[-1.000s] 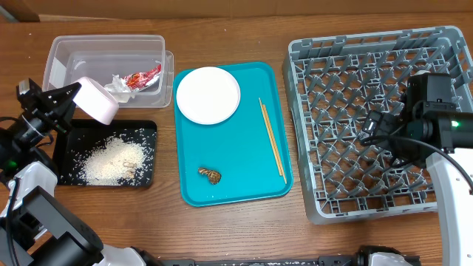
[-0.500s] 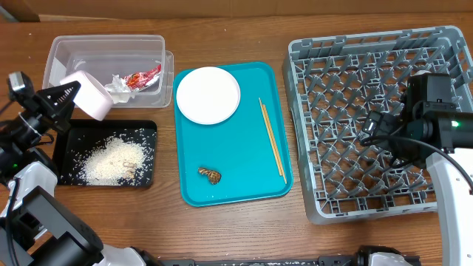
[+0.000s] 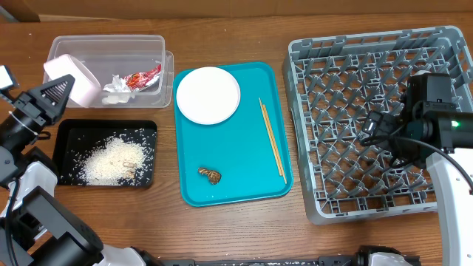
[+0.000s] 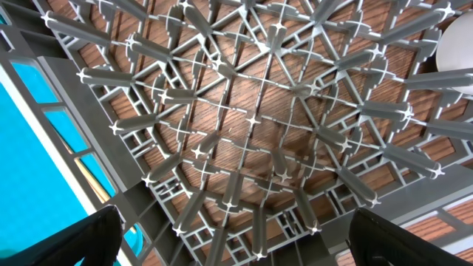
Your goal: Sort waste into correct bins and load items into the dishwasher
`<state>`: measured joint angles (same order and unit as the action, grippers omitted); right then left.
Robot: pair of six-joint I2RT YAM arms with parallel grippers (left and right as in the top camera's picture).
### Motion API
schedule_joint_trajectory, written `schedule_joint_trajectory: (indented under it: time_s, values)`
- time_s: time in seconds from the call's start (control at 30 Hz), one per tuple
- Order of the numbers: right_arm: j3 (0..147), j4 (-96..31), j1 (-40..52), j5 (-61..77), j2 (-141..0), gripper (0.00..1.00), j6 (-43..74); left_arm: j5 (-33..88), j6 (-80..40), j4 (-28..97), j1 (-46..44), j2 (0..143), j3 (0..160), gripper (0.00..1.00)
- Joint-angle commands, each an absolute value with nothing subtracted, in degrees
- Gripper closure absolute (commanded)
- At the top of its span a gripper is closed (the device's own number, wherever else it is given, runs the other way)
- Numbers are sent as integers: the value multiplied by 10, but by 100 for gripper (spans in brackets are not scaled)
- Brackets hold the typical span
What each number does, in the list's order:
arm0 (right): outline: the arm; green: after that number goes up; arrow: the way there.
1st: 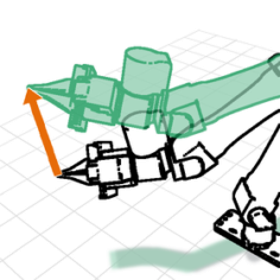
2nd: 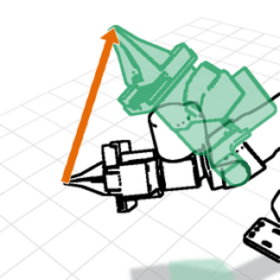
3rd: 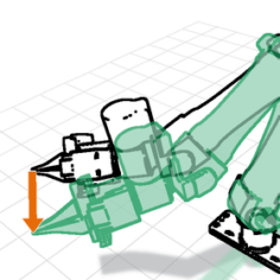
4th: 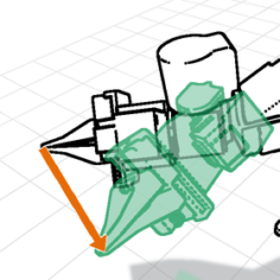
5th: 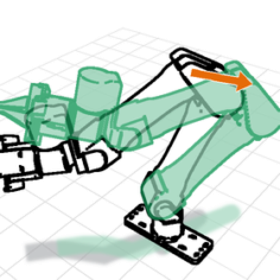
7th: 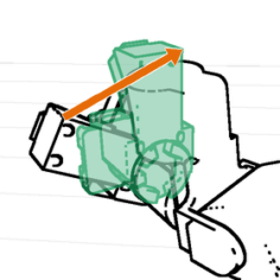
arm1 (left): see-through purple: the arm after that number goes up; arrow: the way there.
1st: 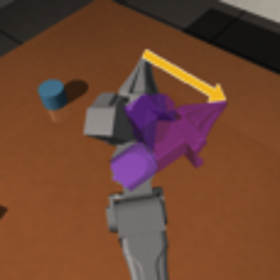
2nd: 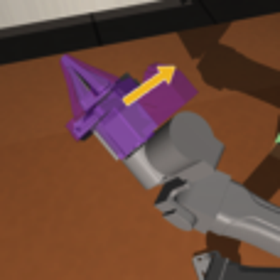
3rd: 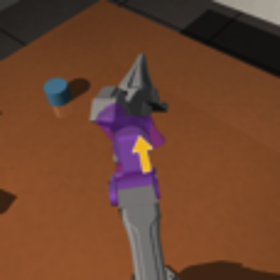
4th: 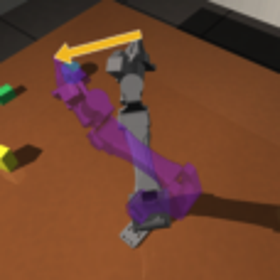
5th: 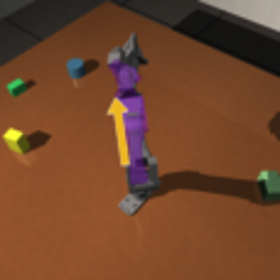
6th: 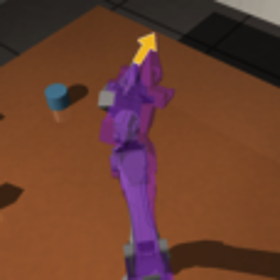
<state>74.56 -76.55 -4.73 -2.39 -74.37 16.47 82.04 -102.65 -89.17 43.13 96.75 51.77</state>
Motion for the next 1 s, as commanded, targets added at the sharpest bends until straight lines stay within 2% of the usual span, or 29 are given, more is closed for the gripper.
schedule_joint_trajectory:
  time_s: [0.0,0.17,0.5,0.67,0.97]
  values:
    - [752,-766,-46,-29,-741,0,166,799,-987,-908,430,959,520,96]
    - [752,-766,-46,-29,-741,0,166,790,-987,-908,430,959,520,96]
    - [752,-766,-46,-29,-741,0,166,742,-910,-908,430,959,520,96]
    - [752,-767,-46,-29,-741,0,166,699,-836,-908,430,959,520,96]
    - [752,-769,-46,-29,-741,0,166,694,-710,-907,430,959,520,96]
